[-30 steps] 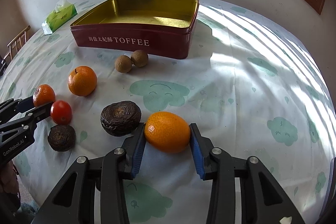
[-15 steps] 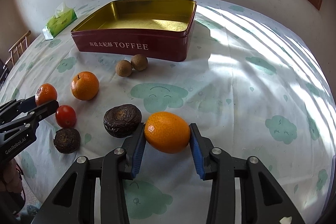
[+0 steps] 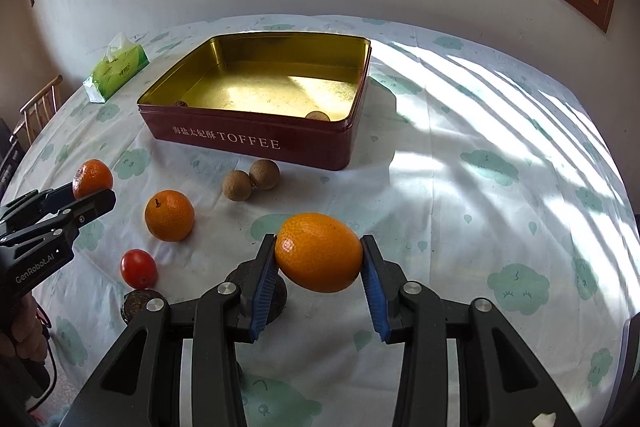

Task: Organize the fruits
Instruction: 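Lift and carry the orange and tangerine over the TOFFEE tin with both tools, then open both tools to drop the orange and tangerine into the tin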

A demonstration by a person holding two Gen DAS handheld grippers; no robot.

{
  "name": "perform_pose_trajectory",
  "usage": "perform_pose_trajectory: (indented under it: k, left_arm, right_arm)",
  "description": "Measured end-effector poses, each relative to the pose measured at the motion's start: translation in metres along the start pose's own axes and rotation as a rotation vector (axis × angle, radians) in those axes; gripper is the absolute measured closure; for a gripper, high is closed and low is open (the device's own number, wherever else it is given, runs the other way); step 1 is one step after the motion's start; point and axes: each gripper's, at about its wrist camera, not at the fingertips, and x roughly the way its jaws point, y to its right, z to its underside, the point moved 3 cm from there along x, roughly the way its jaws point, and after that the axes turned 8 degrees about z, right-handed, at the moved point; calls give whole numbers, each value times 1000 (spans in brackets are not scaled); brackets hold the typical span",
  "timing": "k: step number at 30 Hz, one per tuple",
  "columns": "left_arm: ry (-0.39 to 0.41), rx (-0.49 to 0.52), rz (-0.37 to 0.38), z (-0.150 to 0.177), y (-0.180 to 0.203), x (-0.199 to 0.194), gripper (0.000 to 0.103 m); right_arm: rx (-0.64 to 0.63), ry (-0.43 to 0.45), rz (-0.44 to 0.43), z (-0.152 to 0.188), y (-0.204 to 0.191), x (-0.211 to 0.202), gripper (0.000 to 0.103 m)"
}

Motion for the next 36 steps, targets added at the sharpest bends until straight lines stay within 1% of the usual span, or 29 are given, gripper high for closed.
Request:
perform_pose_trajectory:
  k: [4, 10, 13, 18, 26, 36]
  left_arm:
    - [30, 9, 1, -20, -4, 0, 60]
    - [88, 31, -8, -57, -6, 4, 60]
    - [90, 23, -6, -73, -10, 13, 60]
    - [77, 27, 9, -94, -12, 32, 60]
    - [31, 51, 12, -103, -8, 62, 60]
    - [-19, 37, -1, -98, -9, 86, 60]
  right_arm:
    - [9, 26, -6, -17, 1, -1, 66]
    - [1, 80, -16, -54, -6, 2, 66]
    - [-6, 92, -16, -70, -12, 9, 66]
    - [-15, 87, -26, -88, -22, 27, 66]
    - [-29, 54, -31, -100, -34, 54, 66]
    - [-40, 17, -28, -98, -39, 75, 66]
